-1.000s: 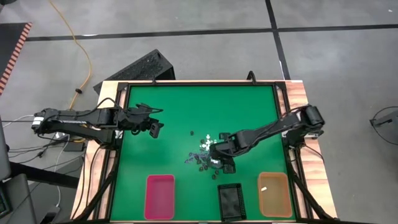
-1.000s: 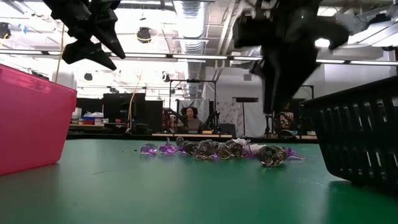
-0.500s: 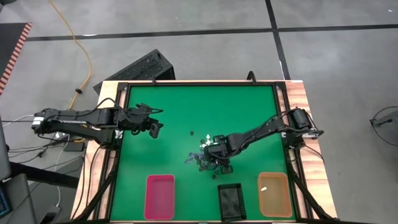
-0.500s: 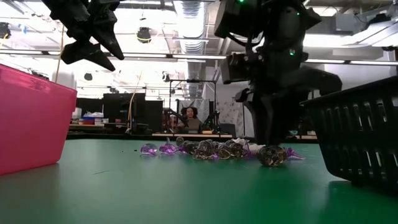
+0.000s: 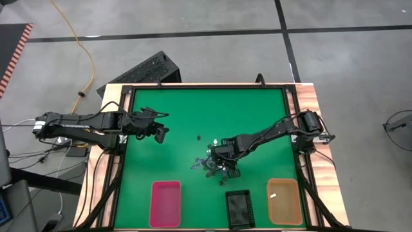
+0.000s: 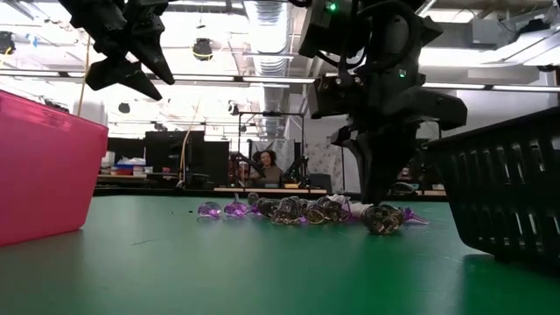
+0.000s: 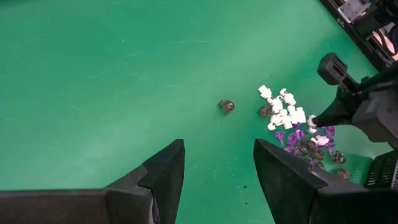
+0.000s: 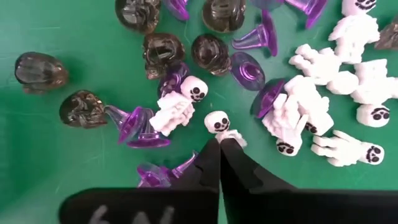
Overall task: Sort Halloween decoration
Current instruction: Put the white skeleton toy into the right orange organizing bin
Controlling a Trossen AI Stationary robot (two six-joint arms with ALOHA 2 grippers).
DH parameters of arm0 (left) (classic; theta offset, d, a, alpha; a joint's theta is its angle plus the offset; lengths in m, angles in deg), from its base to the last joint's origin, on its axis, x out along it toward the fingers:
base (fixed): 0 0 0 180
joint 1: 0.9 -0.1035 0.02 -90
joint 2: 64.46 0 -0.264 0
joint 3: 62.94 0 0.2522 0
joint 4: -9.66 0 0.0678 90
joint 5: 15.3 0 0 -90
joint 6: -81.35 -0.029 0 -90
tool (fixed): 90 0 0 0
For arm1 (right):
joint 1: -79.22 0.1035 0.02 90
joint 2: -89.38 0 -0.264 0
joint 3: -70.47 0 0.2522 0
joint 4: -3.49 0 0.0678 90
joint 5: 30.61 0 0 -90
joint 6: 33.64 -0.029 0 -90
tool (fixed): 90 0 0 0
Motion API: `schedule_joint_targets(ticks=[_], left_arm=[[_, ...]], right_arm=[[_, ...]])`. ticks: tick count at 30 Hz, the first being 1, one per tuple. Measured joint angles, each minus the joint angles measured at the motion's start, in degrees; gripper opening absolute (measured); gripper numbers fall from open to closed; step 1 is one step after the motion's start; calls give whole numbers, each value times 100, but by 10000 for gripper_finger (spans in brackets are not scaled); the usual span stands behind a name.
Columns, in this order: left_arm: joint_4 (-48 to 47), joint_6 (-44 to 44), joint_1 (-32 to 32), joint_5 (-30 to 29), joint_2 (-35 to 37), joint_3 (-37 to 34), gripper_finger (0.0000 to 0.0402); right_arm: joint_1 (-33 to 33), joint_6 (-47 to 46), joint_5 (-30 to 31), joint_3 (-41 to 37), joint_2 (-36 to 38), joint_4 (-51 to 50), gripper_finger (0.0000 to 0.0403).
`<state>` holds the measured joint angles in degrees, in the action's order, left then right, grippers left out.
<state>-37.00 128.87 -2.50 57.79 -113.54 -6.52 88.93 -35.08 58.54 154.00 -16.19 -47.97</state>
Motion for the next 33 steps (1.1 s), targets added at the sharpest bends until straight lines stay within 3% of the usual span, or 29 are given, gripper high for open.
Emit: schedule_joint_targets(ticks=[11,17,22,27,33], left_arm=[[-80,-15,0,-7,-2,0,183],[-86,-8,2,15,-2,0,183],[-86,-6,0,13,-2,0,183],[-78,12,2,15,-2,0,183],[-60,22,2,-12,-2,0,183]], right_arm=[[7,-435,-84,16,593,-286,16],[347,-1216,-89,16,1354,-1197,16],[1024,-2706,-90,19,2143,-2014,16],[2166,-4759,-87,19,2691,-2666,15],[3714,-7206,-80,19,2781,-2940,16]])
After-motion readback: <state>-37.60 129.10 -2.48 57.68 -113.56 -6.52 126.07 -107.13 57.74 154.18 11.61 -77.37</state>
